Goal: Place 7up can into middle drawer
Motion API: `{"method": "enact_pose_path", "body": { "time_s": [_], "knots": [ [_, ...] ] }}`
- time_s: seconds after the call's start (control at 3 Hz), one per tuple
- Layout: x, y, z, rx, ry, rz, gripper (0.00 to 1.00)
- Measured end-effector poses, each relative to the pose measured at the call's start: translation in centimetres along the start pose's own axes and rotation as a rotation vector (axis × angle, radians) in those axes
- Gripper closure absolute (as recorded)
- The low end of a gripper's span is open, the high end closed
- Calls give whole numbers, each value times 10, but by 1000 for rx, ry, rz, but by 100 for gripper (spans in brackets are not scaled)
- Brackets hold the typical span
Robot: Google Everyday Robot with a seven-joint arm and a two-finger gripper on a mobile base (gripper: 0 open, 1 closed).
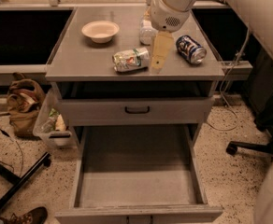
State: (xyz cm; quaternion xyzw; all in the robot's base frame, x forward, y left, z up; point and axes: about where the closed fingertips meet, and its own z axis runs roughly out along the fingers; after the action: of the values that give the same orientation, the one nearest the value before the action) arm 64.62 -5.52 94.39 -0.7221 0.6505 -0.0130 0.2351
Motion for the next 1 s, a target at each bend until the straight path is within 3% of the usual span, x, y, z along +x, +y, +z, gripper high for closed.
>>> {"method": "enact_pose_path", "body": {
  "time_s": [0.33, 1.0],
  "knots": [
    [-18, -24, 26, -9, -78, -17, 0],
    [-15, -41, 79, -100, -259, 67, 0]
  ]
}}
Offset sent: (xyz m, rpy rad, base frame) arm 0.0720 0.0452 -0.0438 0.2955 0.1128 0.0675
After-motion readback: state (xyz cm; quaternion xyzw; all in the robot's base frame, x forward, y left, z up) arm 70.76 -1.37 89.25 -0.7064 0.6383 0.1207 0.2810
